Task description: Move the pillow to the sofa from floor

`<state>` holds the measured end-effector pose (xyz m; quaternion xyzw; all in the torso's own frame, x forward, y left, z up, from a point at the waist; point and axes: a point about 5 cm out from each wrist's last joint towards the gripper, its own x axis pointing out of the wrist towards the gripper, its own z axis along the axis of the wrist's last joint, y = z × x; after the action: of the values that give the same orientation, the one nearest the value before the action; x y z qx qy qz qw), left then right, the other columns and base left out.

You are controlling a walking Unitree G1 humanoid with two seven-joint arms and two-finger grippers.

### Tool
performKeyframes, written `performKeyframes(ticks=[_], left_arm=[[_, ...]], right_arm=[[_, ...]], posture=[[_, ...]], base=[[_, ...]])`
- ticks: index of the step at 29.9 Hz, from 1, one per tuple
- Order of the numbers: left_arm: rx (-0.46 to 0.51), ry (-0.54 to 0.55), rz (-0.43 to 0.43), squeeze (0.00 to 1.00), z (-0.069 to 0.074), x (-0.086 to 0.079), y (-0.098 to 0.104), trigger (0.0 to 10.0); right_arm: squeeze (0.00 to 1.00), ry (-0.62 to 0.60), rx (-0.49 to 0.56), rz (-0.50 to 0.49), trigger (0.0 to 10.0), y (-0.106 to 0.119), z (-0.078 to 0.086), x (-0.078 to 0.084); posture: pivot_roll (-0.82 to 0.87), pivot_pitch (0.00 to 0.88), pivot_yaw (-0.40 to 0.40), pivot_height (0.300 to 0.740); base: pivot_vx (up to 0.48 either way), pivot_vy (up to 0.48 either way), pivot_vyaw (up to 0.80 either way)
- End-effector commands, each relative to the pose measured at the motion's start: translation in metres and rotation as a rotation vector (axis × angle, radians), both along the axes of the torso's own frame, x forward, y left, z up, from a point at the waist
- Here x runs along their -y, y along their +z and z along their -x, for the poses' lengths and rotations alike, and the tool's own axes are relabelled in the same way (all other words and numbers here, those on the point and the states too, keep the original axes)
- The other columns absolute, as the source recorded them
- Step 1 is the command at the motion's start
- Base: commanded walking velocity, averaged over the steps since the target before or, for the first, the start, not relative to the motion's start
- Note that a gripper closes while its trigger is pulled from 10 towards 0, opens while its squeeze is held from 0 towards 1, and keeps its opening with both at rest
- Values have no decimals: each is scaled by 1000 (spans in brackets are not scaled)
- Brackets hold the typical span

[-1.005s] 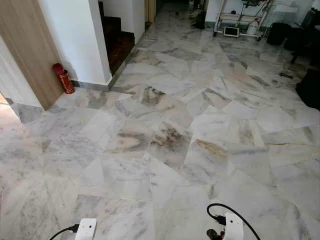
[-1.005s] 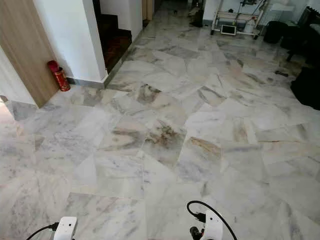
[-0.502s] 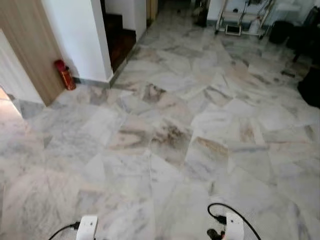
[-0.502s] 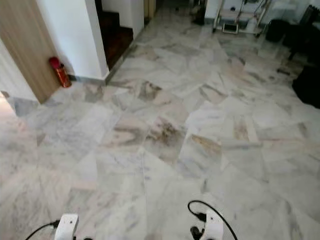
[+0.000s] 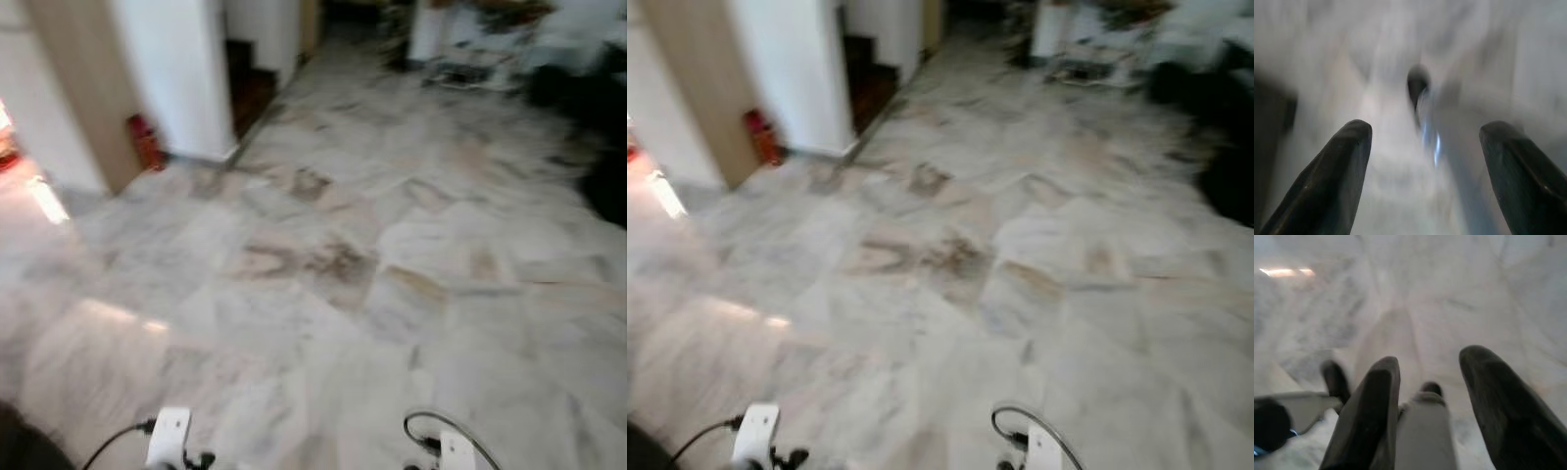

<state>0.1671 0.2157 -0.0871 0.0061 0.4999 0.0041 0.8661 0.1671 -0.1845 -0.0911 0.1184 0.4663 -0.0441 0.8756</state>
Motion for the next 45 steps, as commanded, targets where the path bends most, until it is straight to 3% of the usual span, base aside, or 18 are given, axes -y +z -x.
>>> performKeyframes(ticks=[1, 45], left_arm=[[-15, -24, -8, 0, -1, -2, 1, 10000], [-15, -10, -7, 0, -1, -2, 1, 10000]], right_arm=[[0, -10, -8, 2, 10000, -1, 2, 1], [0, -8, -3, 9, 10000, -1, 2, 1]], posture=[[-8, 0, -38, 740], [-2, 0, -44, 740]], base=[[-371, 0, 0], [-363, 0, 0]])
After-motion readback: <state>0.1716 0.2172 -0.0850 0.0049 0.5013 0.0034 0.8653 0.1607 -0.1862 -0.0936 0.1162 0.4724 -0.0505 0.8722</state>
